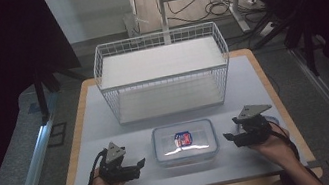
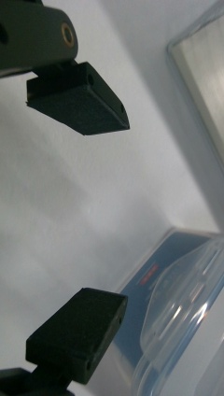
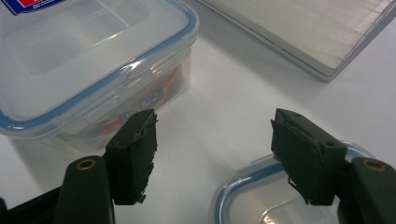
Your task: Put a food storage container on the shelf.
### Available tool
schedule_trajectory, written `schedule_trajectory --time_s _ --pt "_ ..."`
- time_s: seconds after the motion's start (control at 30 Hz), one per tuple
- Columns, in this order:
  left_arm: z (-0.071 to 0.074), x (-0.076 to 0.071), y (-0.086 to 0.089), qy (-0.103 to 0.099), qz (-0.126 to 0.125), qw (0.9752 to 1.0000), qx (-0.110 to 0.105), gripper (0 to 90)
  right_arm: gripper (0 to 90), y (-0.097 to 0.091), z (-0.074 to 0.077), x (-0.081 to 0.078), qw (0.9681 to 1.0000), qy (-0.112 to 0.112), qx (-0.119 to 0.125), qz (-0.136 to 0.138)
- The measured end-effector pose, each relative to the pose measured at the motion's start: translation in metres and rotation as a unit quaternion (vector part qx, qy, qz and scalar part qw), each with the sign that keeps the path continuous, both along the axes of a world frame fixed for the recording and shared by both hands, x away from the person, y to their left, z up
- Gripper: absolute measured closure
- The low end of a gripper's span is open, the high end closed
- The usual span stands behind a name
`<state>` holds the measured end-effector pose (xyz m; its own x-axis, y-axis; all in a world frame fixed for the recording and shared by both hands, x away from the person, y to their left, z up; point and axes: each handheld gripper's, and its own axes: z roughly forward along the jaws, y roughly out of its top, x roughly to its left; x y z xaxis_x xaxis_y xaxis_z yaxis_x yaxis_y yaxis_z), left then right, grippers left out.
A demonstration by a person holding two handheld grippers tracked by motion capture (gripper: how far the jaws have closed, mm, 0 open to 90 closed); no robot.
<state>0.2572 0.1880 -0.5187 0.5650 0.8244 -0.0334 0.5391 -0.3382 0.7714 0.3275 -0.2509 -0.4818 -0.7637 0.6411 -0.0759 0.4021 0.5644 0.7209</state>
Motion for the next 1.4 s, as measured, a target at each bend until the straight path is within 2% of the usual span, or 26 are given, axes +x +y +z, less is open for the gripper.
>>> schedule_trajectory --time_s 0.17,0.27,0.4,0.57,0.67,0.77,0.9,0.97,1.0,1.07,1.1,1.13,1.17,1.2,1.23,1.3,1.33,1.37,1.4 --pt "0.002 0.0 0.004 -0.015 0.01 0.9997 -0.015 12.2 25.9 -0.002 0.0 0.002 1.0 -0.003 0.001 0.001" --pt "0.005 0.001 0.003 -0.013 0.014 0.9998 -0.001 11.4 20.8 -0.003 0.001 0.003 1.0 0.003 0.006 0.0" --pt "0.011 0.003 -0.004 0.004 0.006 0.9999 0.009 8.1 14.4 -0.003 0.002 0.004 0.9996 0.021 0.017 -0.003" --pt "0.023 0.006 -0.008 0.007 -0.008 0.9999 -0.009 4.6 9.6 -0.001 0.008 0.004 0.9989 0.036 0.03 0.002" --pt "0.03 0.009 -0.011 0.013 -0.025 0.999 -0.036 3.4 6.7 0.003 0.012 0.002 0.9982 0.044 0.038 0.014" --pt "0.034 0.015 -0.016 0.038 -0.048 0.9962 -0.062 2.7 5.4 0.009 0.015 0.001 0.9968 0.059 0.049 0.024" --pt "0.035 0.028 -0.027 0.058 -0.066 0.9938 -0.068 2.2 5.2 0.017 0.016 0.003 0.9941 0.08 0.067 0.029" --pt "0.033 0.033 -0.03 0.068 -0.075 0.9918 -0.078 2.1 5.4 0.021 0.015 0.004 0.9931 0.09 0.068 0.033" --pt "0.032 0.037 -0.033 0.076 -0.082 0.9898 -0.088 2.3 5.4 0.023 0.014 0.005 0.9926 0.096 0.067 0.033" --pt "0.028 0.042 -0.037 0.088 -0.091 0.9874 -0.095 2.9 5.3 0.026 0.012 0.006 0.9911 0.108 0.068 0.04" --pt "0.028 0.042 -0.037 0.088 -0.091 0.9874 -0.095 3.6 5.7 0.029 0.01 0.008 0.9902 0.115 0.067 0.044" --pt "0.024 0.044 -0.04 0.098 -0.097 0.9855 -0.099 3.9 5.8 0.031 0.009 0.009 0.9896 0.121 0.065 0.044" --pt "0.024 0.044 -0.04 0.098 -0.097 0.9855 -0.099 3.9 5.8 0.031 0.009 0.009 0.9896 0.121 0.065 0.044" --pt "0.02 0.047 -0.042 0.112 -0.105 0.9816 -0.113 4.3 6.1 0.036 0.005 0.01 0.9885 0.13 0.061 0.047" --pt "0.018 0.048 -0.043 0.119 -0.109 0.9794 -0.121 4.6 5.9 0.038 0.004 0.011 0.988 0.134 0.061 0.048" --pt "0.014 0.05 -0.046 0.134 -0.117 0.9747 -0.135 5.1 6.3 0.042 0.001 0.014 0.9846 0.151 0.071 0.05" --pt "0.012 0.051 -0.047 0.141 -0.121 0.9729 -0.137 5.6 6.4 0.043 0.0 0.016 0.9828 0.161 0.076 0.05" --pt "0.012 0.051 -0.047 0.141 -0.121 0.9729 -0.137 6.1 6.4 0.045 -0.002 0.018 0.9809 0.169 0.081 0.051" --pt "0.008 0.053 -0.051 0.151 -0.124 0.9712 -0.137 5.9 6.5 0.046 -0.003 0.02 0.9786 0.18 0.085 0.052"
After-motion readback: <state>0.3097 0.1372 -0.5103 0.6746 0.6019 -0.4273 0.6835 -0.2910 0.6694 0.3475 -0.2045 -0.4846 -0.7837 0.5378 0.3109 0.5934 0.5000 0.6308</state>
